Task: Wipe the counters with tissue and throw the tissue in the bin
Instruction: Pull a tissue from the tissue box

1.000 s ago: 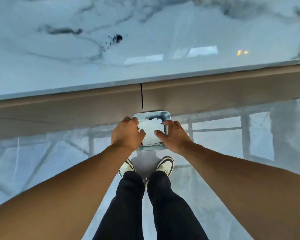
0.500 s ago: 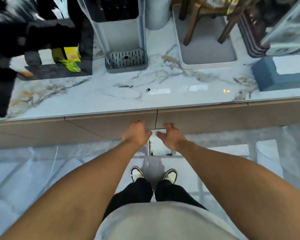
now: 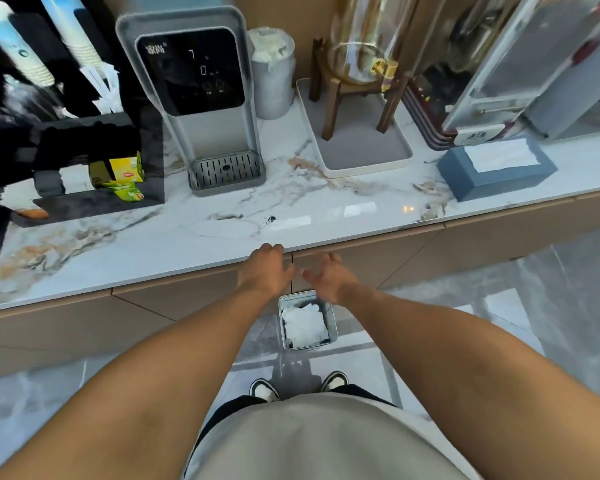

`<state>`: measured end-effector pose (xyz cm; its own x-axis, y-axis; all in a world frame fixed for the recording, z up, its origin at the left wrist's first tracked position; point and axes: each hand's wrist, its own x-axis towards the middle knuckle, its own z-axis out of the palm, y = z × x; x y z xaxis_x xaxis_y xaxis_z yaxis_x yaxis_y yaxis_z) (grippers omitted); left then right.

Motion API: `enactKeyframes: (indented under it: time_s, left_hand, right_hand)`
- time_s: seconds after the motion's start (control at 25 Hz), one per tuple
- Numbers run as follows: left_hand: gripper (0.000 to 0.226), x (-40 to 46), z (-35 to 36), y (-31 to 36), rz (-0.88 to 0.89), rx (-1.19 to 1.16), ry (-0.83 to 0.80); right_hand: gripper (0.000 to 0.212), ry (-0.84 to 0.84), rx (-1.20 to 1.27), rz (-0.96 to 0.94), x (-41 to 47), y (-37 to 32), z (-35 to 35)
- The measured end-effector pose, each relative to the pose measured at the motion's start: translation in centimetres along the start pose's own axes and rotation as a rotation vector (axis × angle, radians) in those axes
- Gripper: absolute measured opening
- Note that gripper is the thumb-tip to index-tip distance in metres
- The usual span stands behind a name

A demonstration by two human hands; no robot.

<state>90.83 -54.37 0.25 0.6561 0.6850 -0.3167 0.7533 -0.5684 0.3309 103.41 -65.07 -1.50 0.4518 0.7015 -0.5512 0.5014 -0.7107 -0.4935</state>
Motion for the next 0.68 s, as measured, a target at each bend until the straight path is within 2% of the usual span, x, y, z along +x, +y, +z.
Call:
enactKeyframes:
  time_s: [0.32, 0.52, 0.68]
  left_hand:
    - [0.049, 5.6, -1.5, 8.1, 0.269, 0.019, 0.048]
    - [0.049, 10.8, -2.4, 17.0, 0.394, 0.067, 0.113]
    - [0.049, 15.5, -2.0, 24.8, 0.416, 0.089, 0.15]
  right_hand:
    - [0.063, 0.276, 0.065, 0.101, 0.4, 3.1, -8.8]
    - [0.061, 0.394, 0.004, 0.159, 2.2, 8.4, -16.7]
    - [0.058, 0.469, 0.001, 0.182, 4.8, 13.3, -24.0]
